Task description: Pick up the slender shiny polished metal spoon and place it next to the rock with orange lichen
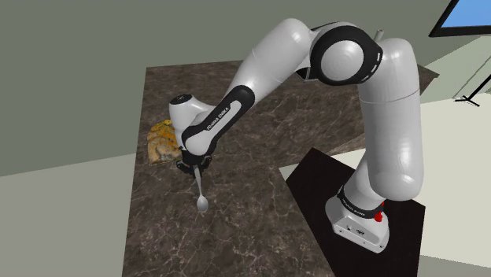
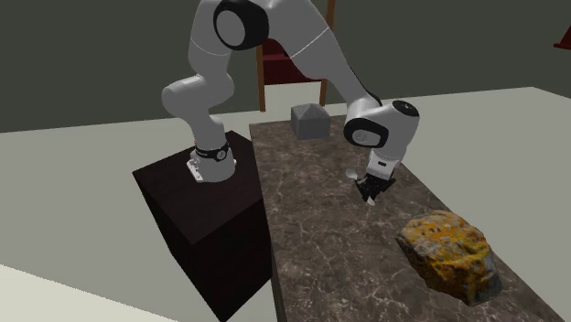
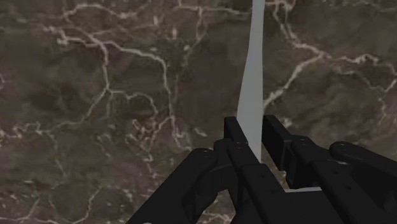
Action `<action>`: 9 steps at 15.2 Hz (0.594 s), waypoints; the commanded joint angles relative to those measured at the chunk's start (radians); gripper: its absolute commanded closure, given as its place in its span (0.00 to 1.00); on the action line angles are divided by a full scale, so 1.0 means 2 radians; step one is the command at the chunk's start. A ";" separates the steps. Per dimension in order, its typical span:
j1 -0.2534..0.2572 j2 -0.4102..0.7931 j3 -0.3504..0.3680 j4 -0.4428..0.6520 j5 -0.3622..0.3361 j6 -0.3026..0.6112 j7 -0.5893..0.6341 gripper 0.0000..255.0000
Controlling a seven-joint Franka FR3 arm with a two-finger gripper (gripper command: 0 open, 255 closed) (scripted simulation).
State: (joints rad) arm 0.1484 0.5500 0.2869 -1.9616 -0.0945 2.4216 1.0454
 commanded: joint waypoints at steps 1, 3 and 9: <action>0.001 0.004 -0.001 0.000 -0.001 0.004 0.000 1.00; 0.001 0.004 -0.001 0.000 -0.001 0.004 0.000 1.00; 0.001 0.004 -0.001 0.000 -0.001 0.004 0.000 0.00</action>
State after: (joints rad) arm 0.1496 0.5581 0.2848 -1.9607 -0.0970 2.4291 1.0460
